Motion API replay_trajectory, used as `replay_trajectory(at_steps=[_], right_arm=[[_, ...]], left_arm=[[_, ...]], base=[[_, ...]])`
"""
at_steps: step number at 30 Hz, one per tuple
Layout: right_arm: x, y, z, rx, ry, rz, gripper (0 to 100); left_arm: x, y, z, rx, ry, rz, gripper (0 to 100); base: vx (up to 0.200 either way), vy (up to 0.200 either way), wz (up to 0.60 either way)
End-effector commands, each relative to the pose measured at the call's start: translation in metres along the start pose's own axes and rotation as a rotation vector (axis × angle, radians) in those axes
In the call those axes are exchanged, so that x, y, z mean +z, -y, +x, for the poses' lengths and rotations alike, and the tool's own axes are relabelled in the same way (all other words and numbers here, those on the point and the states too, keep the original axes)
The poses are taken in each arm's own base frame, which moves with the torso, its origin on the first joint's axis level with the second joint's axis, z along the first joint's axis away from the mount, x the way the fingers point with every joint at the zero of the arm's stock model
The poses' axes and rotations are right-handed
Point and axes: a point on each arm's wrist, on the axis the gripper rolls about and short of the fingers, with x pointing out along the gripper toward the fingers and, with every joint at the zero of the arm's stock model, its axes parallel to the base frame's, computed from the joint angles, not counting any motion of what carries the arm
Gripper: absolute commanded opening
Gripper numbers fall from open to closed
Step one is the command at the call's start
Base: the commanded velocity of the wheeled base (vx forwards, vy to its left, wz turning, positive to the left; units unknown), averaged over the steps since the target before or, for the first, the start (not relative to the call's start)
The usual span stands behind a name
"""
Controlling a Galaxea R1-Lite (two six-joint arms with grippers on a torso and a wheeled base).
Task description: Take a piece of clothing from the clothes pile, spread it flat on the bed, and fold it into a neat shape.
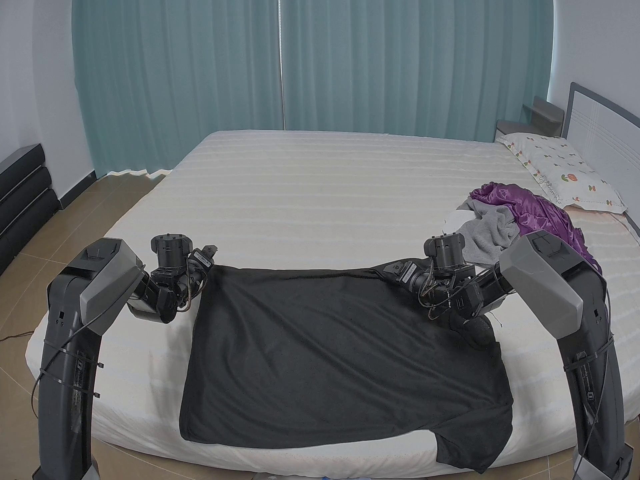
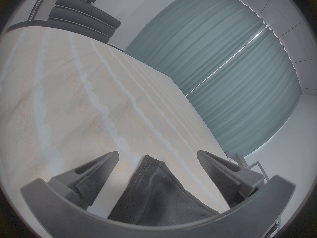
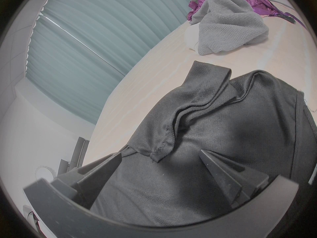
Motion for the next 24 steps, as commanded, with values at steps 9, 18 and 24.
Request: replay_trajectory(at_steps=[9,18,24], right_arm=[[0.013,0.005,0.032,0.000,0.148,0.021,100],[0.052,0.003,0.046,0.043,0.382,0.057,100],[0.076,0.001,0.036,0.088,0.464,0.070,100]], left_arm=[[-0.001,-0.001,0.000,0.000,0.000,0.001,100],[0.000,0.000,0.000,-0.001,0.001,0.001,100],[0.000,0.000,0.000,-0.004,0.003,0.001,100]], base=[[0.000,0.000,0.00],[0.000,0.000,0.00],[0.000,0.000,0.00]])
